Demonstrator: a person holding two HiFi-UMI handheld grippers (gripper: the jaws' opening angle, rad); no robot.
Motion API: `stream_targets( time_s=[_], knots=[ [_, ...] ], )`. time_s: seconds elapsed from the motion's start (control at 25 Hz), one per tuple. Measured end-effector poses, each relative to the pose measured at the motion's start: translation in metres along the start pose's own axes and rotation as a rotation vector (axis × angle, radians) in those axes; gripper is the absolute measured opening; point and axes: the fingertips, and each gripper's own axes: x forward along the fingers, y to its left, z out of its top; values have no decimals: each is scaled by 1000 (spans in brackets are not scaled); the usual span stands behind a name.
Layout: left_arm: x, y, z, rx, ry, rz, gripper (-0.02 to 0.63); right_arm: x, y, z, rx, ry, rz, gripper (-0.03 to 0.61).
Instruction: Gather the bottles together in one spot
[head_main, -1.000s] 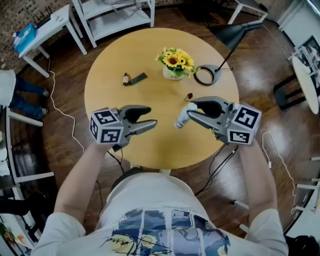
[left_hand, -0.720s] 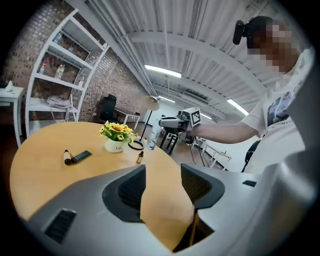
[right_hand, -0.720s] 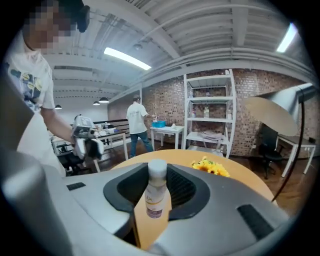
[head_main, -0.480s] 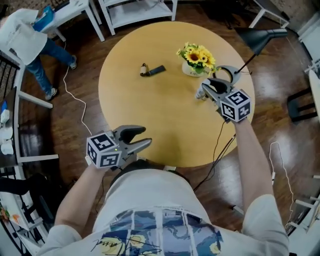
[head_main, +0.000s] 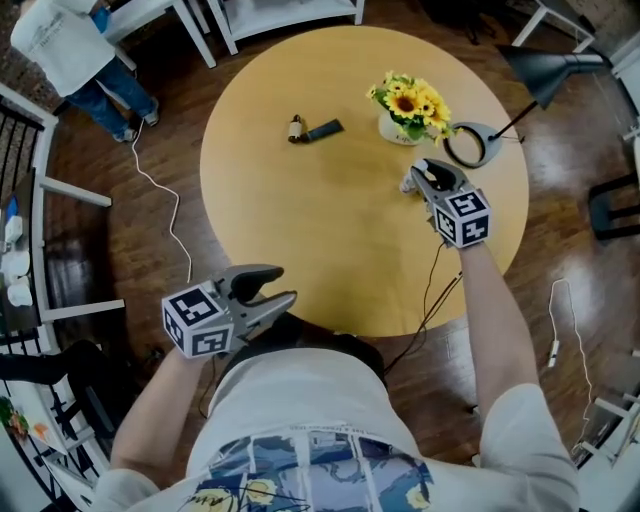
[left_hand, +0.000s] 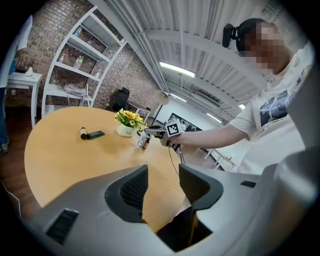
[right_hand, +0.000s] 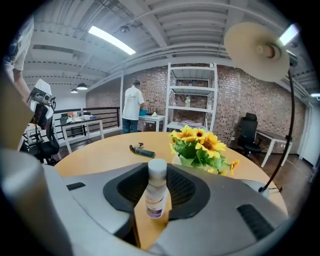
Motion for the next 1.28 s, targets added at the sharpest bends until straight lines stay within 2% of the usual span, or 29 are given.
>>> stream_targets(
  time_s=[0.16, 0.4, 0.84, 0.96, 1.04, 1.28],
  knots=[
    [8, 3, -7, -12, 33, -9, 196, 9, 1, -7, -22, -11, -16, 124],
    [13, 5, -9, -16, 55, -20, 196, 13, -8, -13, 18, -45, -71, 124],
    [20, 12, -4, -23, 58, -32, 196, 14, -10, -13, 11, -45, -77, 131],
    [20, 12, -4, -24, 57, -33, 196, 12, -12, -10, 20, -65, -85, 145],
    [21, 12, -4, -23, 59, -35, 196, 10, -12, -7, 21, -74, -92, 181],
    [24, 12, 3, 3, 65, -45, 196, -12, -8, 6, 18, -102, -127, 186]
  ],
)
